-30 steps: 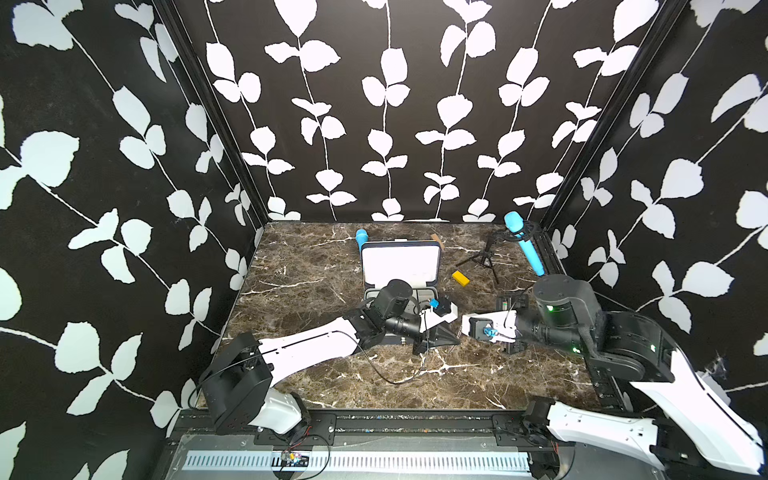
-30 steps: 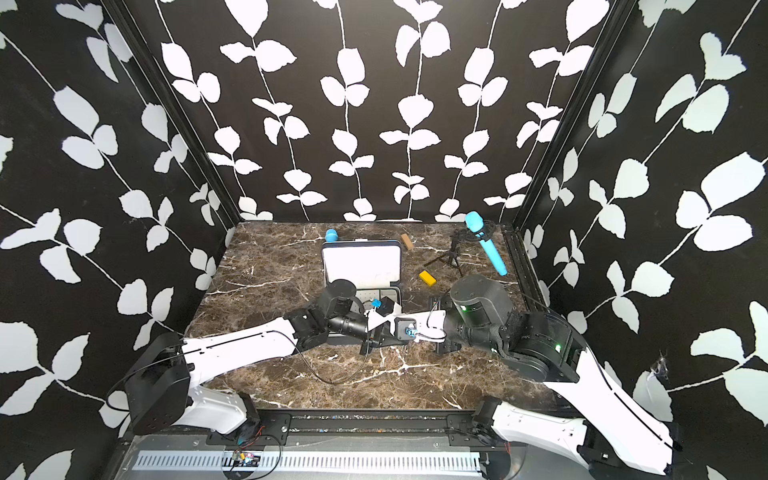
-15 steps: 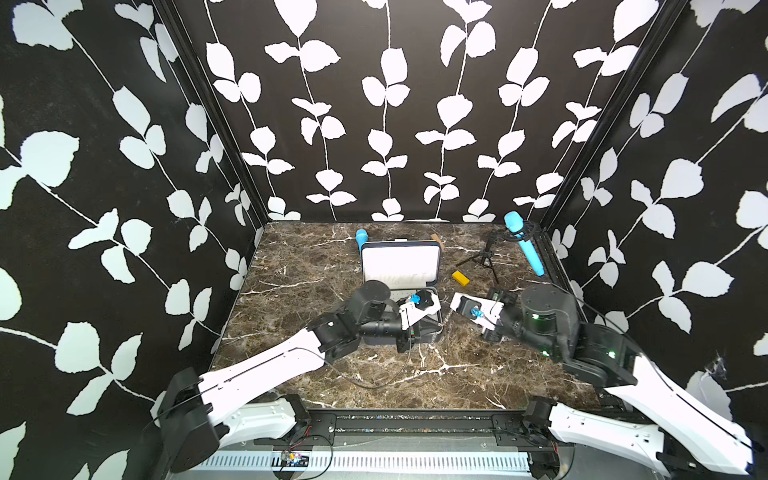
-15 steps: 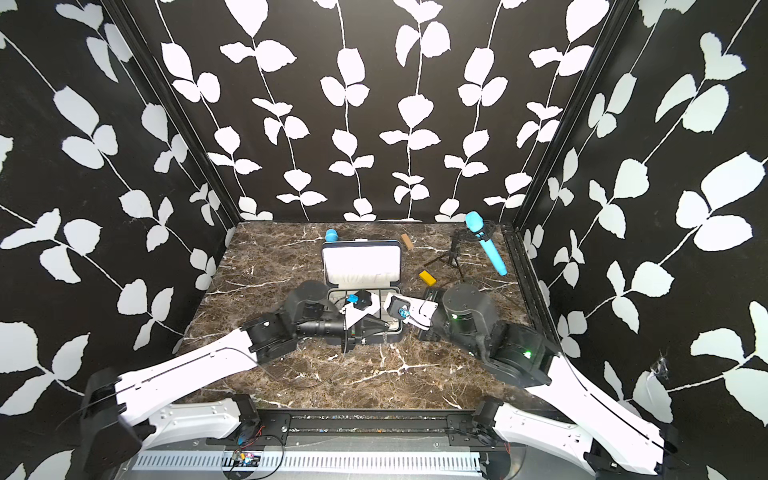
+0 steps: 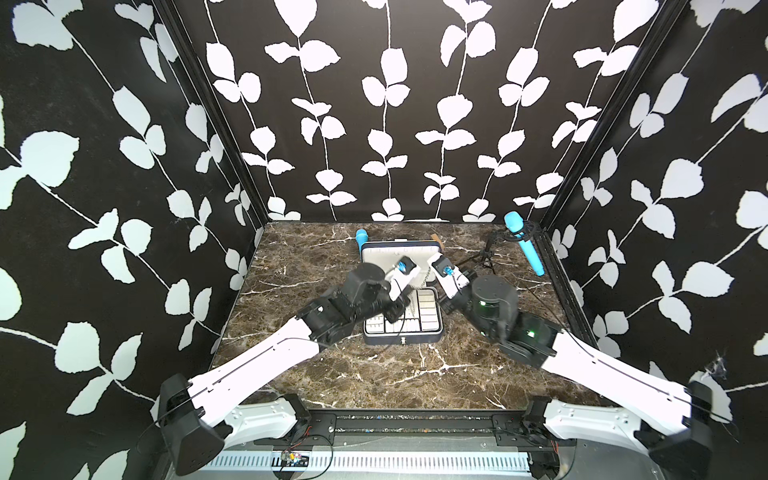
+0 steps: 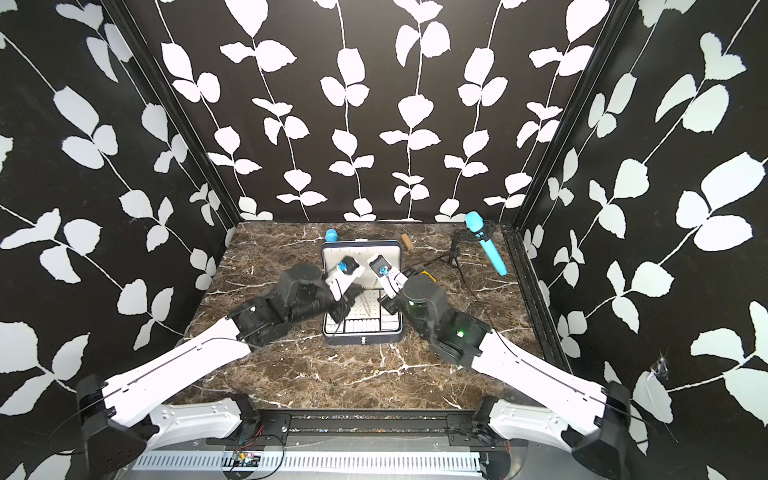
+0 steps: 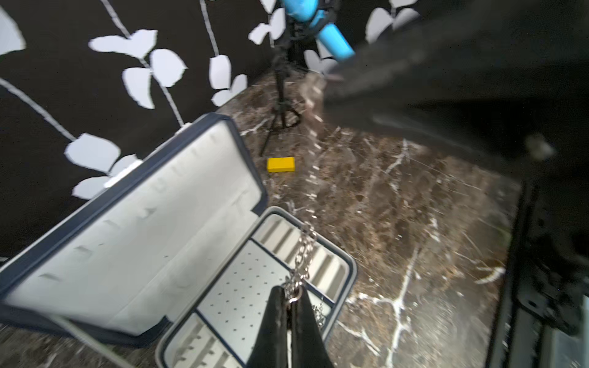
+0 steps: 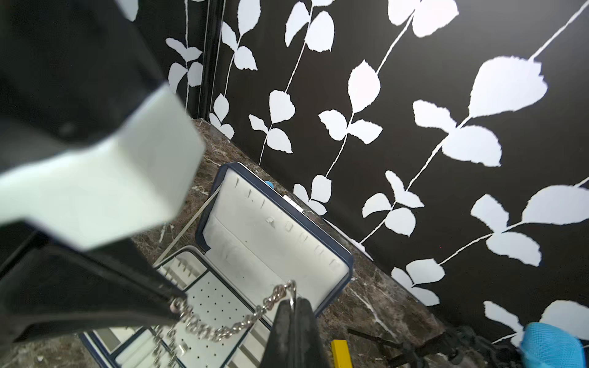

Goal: Put jewelry chain into jewelry box
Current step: Hang the necklace on the jewelry box clasp.

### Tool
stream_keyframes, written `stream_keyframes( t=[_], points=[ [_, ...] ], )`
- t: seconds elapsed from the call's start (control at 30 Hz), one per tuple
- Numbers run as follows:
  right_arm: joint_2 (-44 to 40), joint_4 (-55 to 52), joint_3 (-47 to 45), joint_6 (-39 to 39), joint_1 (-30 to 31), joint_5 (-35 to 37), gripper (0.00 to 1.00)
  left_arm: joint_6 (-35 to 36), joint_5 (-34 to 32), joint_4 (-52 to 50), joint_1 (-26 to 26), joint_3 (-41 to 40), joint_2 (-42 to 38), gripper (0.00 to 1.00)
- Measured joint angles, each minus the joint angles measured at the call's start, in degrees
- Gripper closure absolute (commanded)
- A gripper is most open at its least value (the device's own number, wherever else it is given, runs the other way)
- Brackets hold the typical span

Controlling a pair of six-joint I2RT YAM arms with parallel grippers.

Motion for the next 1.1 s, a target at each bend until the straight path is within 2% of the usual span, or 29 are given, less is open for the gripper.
stream_keyframes(
  t=[0.17,0.4,0.63,1.1],
  points=[
    [4.11,6.84,-2.43,4.52,-1.84,0.68,1.0,-1.25,-5.4,0.39,3.48,3.43,5.81,1.0],
    [8.07,14.03,-3.91,8.39,-4.39,0.5,1.0,-4.24,-8.74,1.18,7.43,9.92,15.82,1.0],
    [10.64,17.9,-4.37,10.8,-6.88,-1.09,1.0,-7.96,-9.46,0.24,11.91,14.47,21.49,1.0],
    [15.21,22.32,-5.2,14.95,-9.11,-3.08,1.0,-9.77,-7.54,-0.68,13.25,17.79,27.21,1.0]
  ],
)
